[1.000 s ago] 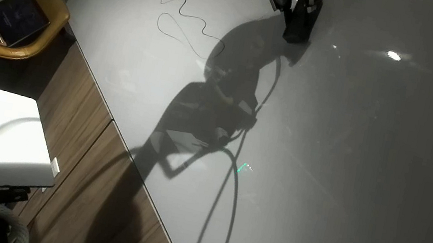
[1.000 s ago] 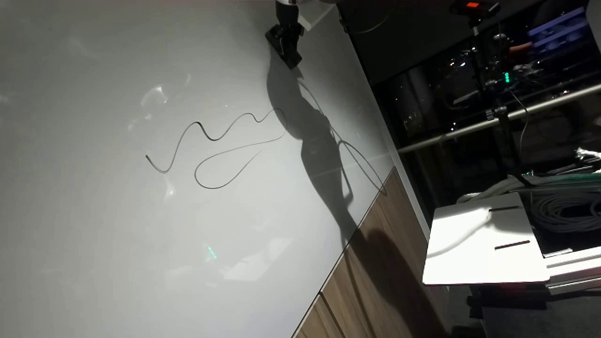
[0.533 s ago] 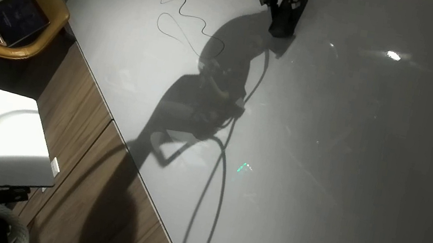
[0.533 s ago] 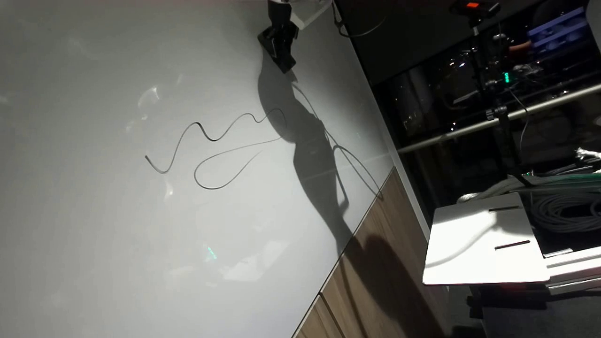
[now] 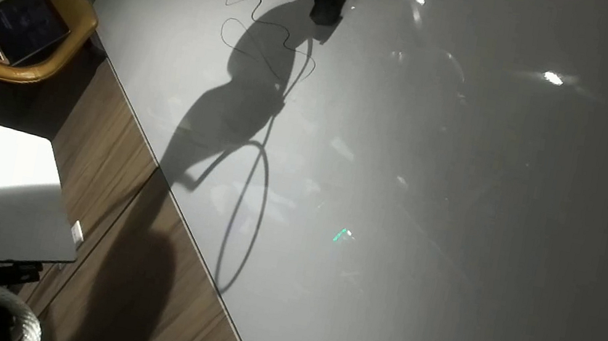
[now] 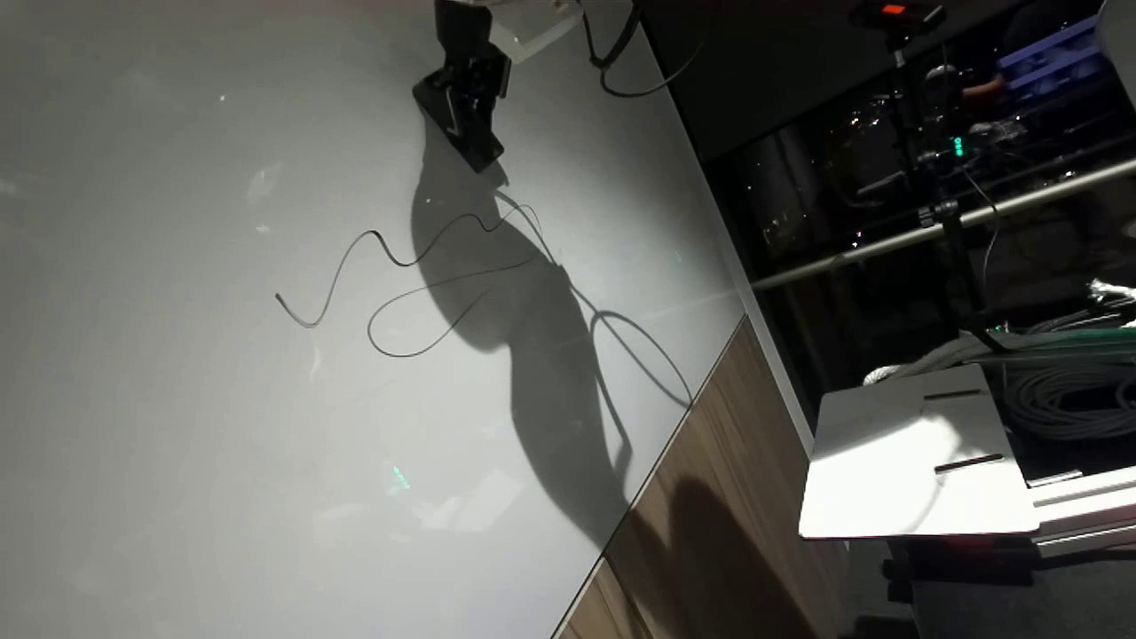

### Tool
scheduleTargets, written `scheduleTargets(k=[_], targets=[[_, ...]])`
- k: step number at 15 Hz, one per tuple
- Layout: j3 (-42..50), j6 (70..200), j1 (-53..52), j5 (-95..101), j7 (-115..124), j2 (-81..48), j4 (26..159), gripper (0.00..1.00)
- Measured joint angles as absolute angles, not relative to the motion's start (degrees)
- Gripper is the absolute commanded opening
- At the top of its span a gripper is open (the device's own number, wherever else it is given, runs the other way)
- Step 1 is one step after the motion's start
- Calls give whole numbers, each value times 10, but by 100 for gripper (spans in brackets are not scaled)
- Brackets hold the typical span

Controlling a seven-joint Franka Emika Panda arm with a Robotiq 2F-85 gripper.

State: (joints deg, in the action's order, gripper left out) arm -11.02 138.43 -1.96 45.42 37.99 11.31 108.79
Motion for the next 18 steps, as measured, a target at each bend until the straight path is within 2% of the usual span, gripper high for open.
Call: scheduleTargets(k=[11,18], targets=[[-172,1385,-107,455,403,17,1028,29],[-175,1385,-162,455,421,-66,991,29]])
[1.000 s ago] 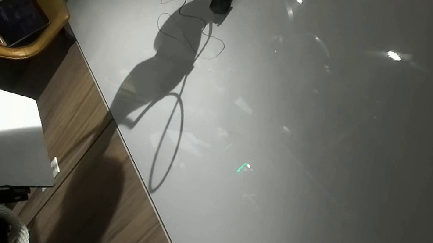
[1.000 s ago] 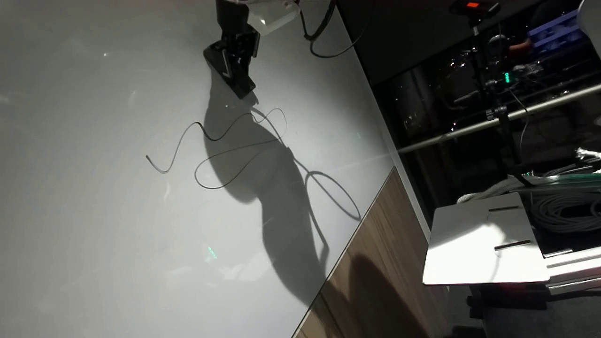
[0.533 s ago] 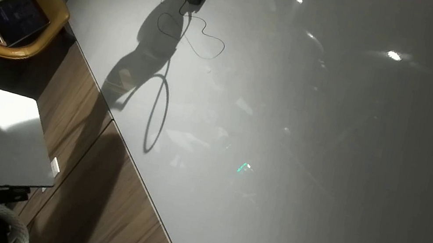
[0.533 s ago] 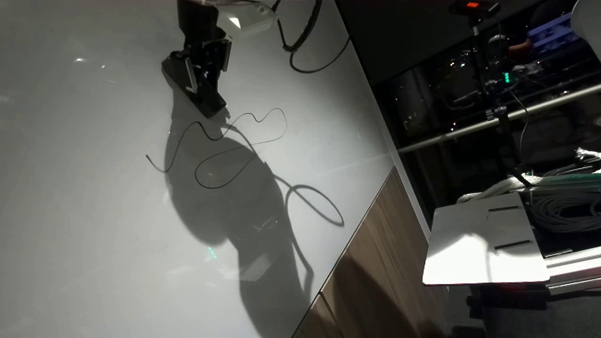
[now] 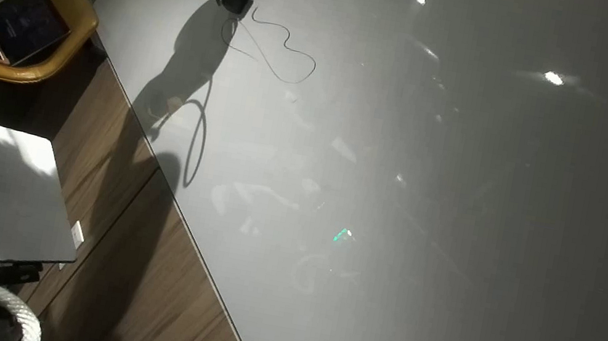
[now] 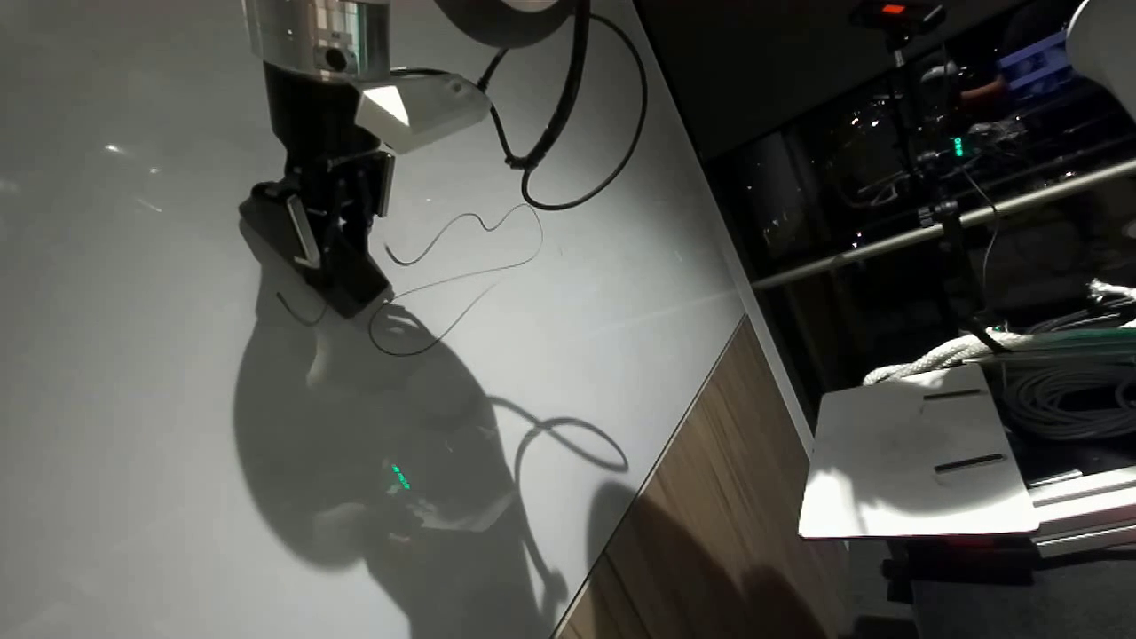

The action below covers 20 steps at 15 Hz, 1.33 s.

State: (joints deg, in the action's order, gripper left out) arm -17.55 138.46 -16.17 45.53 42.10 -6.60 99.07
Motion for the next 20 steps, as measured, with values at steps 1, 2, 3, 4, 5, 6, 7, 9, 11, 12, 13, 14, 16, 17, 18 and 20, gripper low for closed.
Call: scheduleTargets(k=[1,2,3,4,5,6,7,9,11,12,13,14,16,17,18,20], targets=[[-173,1385,-165,457,421,-70,991,29],[-170,1385,-168,459,421,-72,991,29],[-168,1385,-170,461,421,-73,994,29],[-165,1385,-170,462,419,-73,996,29],[-163,1385,-170,462,418,-72,1000,29],[-159,1385,-170,462,417,-70,1006,29],[-154,1385,-170,462,416,-66,1012,29],[-144,1386,-168,462,414,-58,1028,29],[-132,1389,-163,462,413,-45,1049,29],[-125,1392,-158,462,412,-37,1062,29],[-120,1396,-151,461,411,-29,1075,29],[-113,1399,-144,461,410,-20,1089,29],[-100,1408,-126,461,408,0,1117,29],[-94,1412,-116,461,407,9,1129,29],[-87,1416,-105,461,404,18,1141,29],[-72,1425,-84,461,396,36,1162,29]])
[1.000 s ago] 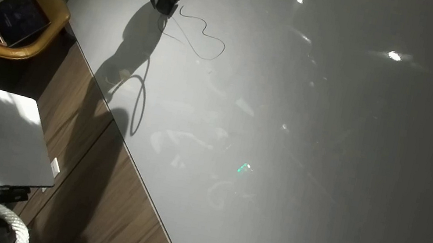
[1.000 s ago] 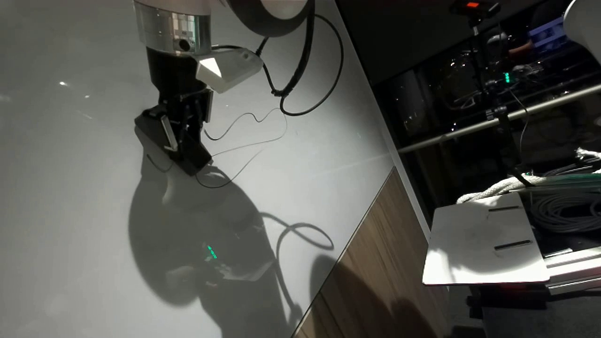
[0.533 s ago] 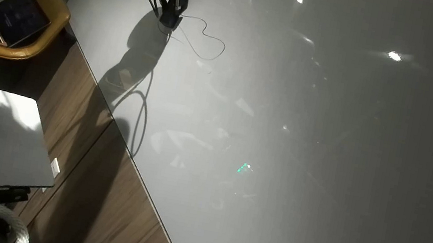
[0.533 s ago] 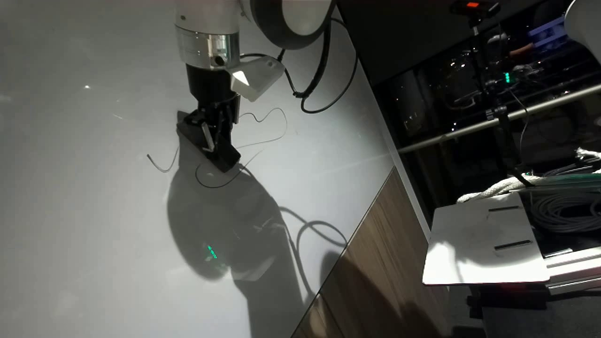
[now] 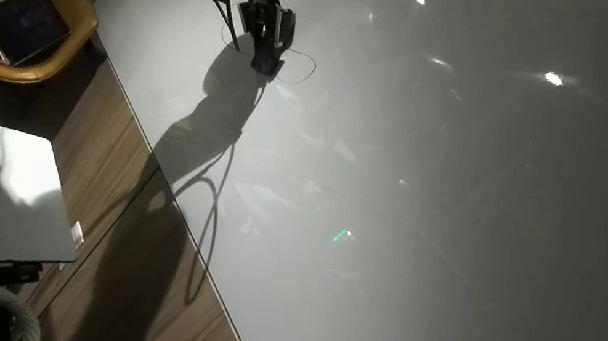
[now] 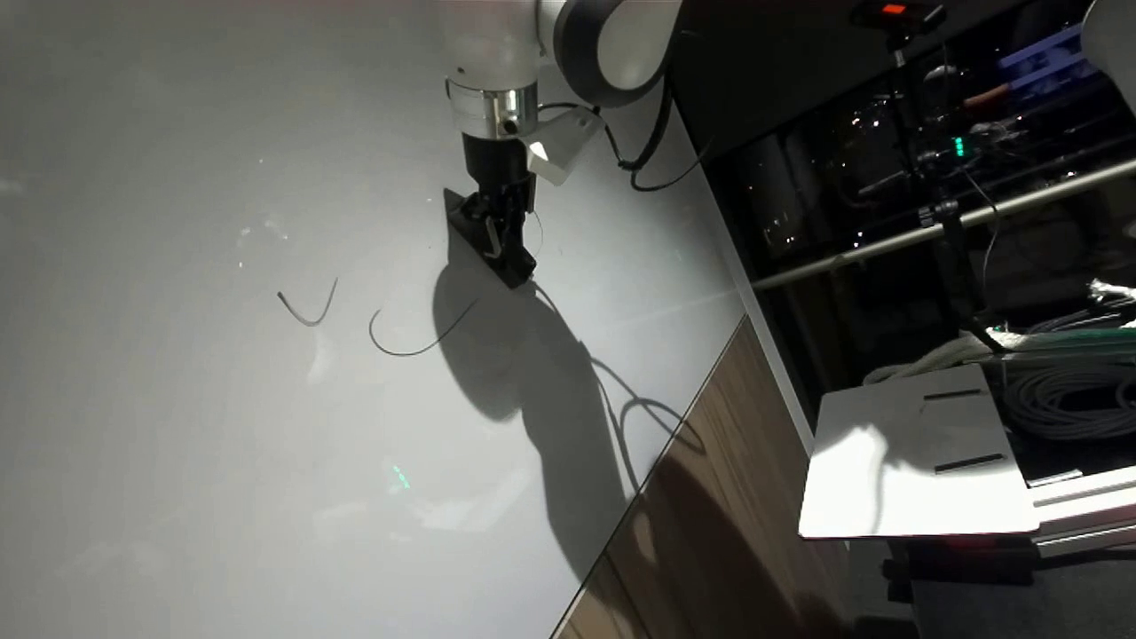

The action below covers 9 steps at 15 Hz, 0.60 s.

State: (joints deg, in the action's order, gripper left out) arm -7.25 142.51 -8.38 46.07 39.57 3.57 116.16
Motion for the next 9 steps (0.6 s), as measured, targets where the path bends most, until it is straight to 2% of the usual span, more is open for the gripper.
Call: scheduleTargets(k=[9], targets=[[11,1485,30,455,327,85,1202,29]])
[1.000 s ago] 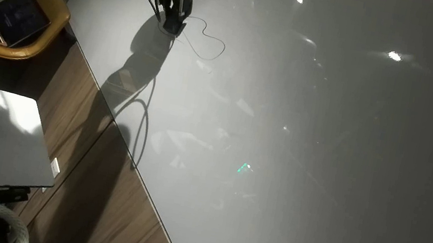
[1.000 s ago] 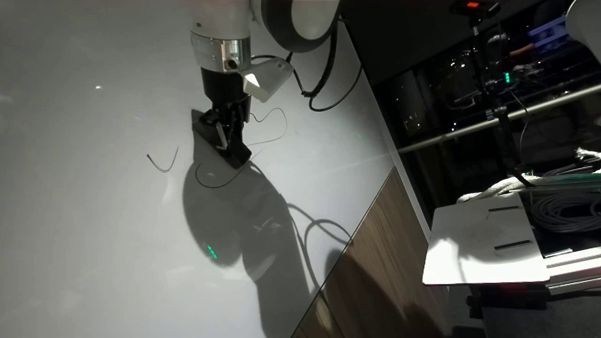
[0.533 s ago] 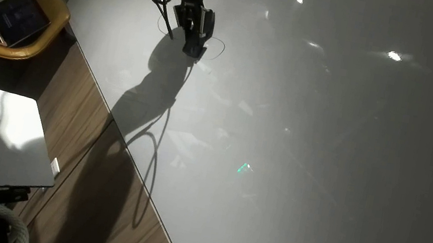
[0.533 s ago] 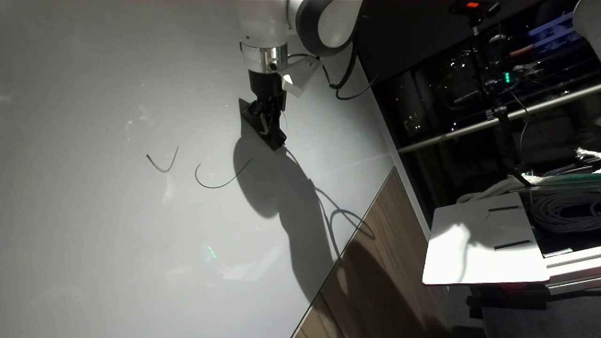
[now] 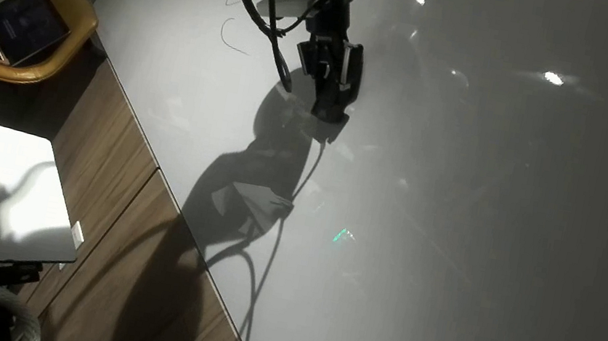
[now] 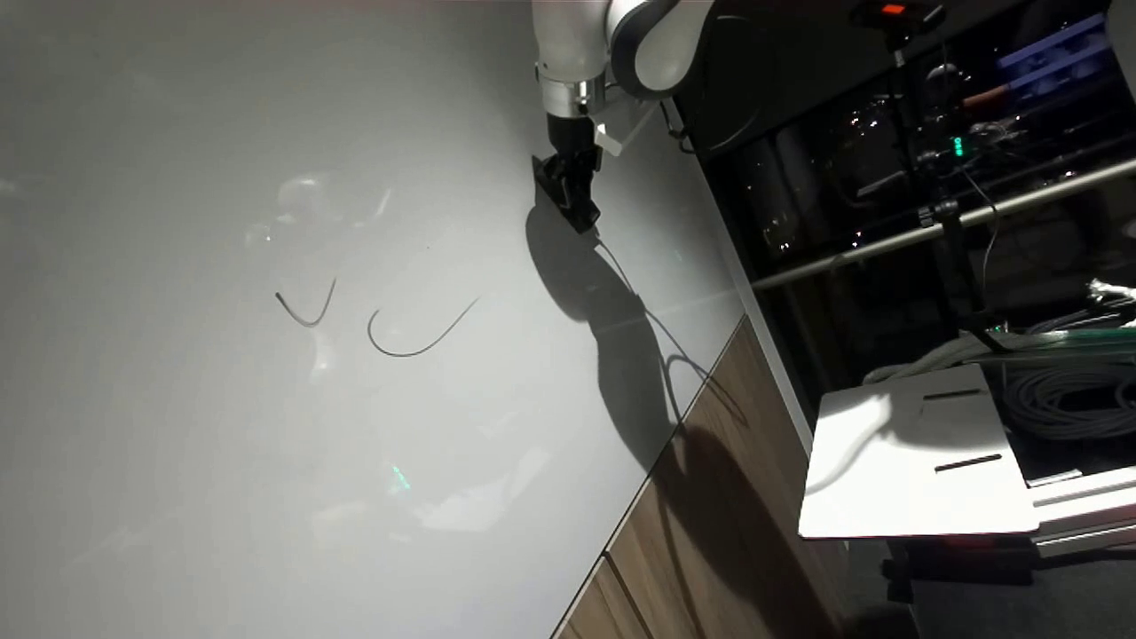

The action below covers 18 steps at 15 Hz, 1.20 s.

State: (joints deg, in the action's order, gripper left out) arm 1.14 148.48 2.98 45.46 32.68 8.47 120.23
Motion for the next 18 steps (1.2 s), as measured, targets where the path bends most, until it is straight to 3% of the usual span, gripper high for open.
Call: scheduleTargets(k=[18], targets=[[-16,1564,5,453,365,78,1280,29]])
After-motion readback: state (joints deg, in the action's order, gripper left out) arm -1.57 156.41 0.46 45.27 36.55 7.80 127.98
